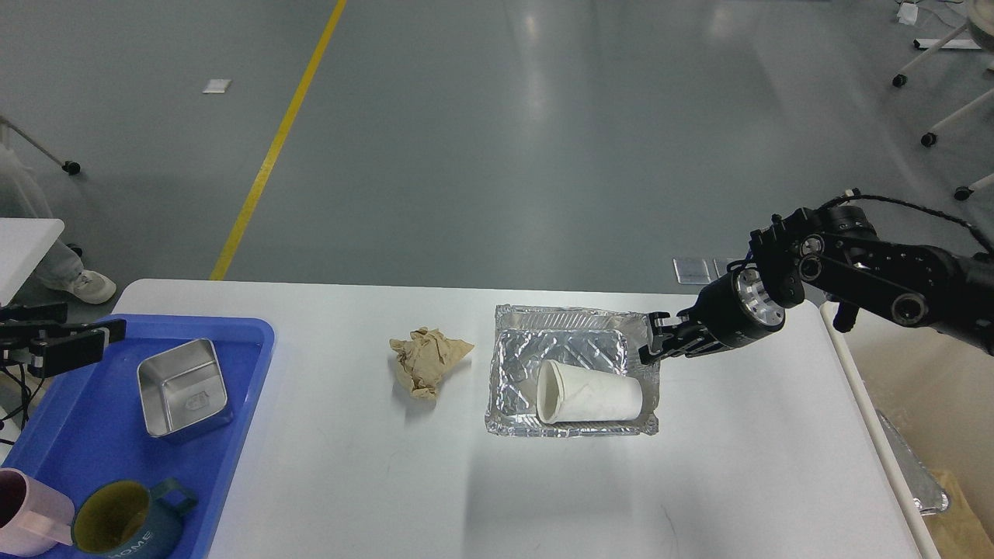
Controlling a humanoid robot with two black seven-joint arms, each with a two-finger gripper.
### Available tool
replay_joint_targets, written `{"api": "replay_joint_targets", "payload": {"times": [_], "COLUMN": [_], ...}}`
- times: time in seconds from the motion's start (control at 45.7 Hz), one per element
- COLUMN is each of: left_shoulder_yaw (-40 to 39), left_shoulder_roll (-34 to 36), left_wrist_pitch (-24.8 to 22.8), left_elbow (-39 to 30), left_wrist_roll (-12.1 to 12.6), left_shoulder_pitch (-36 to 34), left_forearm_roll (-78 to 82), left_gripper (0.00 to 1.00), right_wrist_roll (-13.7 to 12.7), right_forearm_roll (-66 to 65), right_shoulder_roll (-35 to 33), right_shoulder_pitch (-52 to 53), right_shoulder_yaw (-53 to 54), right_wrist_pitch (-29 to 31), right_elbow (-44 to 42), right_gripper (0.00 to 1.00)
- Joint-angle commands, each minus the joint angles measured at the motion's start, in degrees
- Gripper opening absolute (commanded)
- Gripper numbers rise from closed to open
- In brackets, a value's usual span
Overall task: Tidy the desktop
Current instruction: 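Reach the left gripper to the beige cloth and grasp it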
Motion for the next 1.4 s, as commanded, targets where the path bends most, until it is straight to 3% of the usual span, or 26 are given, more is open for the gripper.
{"api": "replay_joint_targets", "payload": {"times": [0.0, 0.175, 0.525, 0.744, 0.941, 1.138, 1.378], "left_shoulder_yaw": [0.00, -0.08, 1.05, 12.21, 17.66, 32.95, 42.27], "left_shoulder_roll": [0.16, -2.29, -18.20, -25.50, -34.54, -45.35, -58.45], "left_wrist_pitch": [-0.08, -0.43, -3.51, -2.90, -3.34, -2.72, -2.55], "left_elbow": [0.09, 1.23, 10.81, 18.98, 27.50, 36.20, 47.62], "left_wrist_roll": [-0.30, -0.48, -1.89, -0.92, -0.92, -1.27, -1.09], "left_shoulder_pitch": [-0.97, -1.94, -4.22, -13.62, -22.41, -36.56, -41.93], "left_forearm_roll": [1.39, 1.30, 1.65, 0.42, 0.33, 0.25, 0.42], "left_gripper": [0.76, 0.77, 0.79, 0.79, 0.79, 0.79, 0.79], "right_wrist_roll": [0.00, 0.00, -0.09, -0.09, -0.09, -0.09, 0.00], "right_forearm_roll": [-0.01, -0.01, -0.01, -0.01, -0.01, -0.01, -0.01], "right_shoulder_roll": [0.04, 0.04, 0.39, 0.31, 0.39, 0.22, 0.04], "right_shoulder_pitch": [-0.12, -0.29, -0.73, -0.82, -1.08, -1.17, -1.08], "right_shoulder_yaw": [-0.02, 0.07, 0.07, 0.07, 0.07, 0.07, 0.16], "right_wrist_pitch": [-0.11, -0.20, -0.38, -0.38, -0.47, -0.47, -0.47], "right_elbow": [-0.07, -0.15, -0.33, -0.42, -0.51, -0.42, -0.42], "right_gripper": [0.00, 0.00, 0.00, 0.00, 0.00, 0.00, 0.00]}}
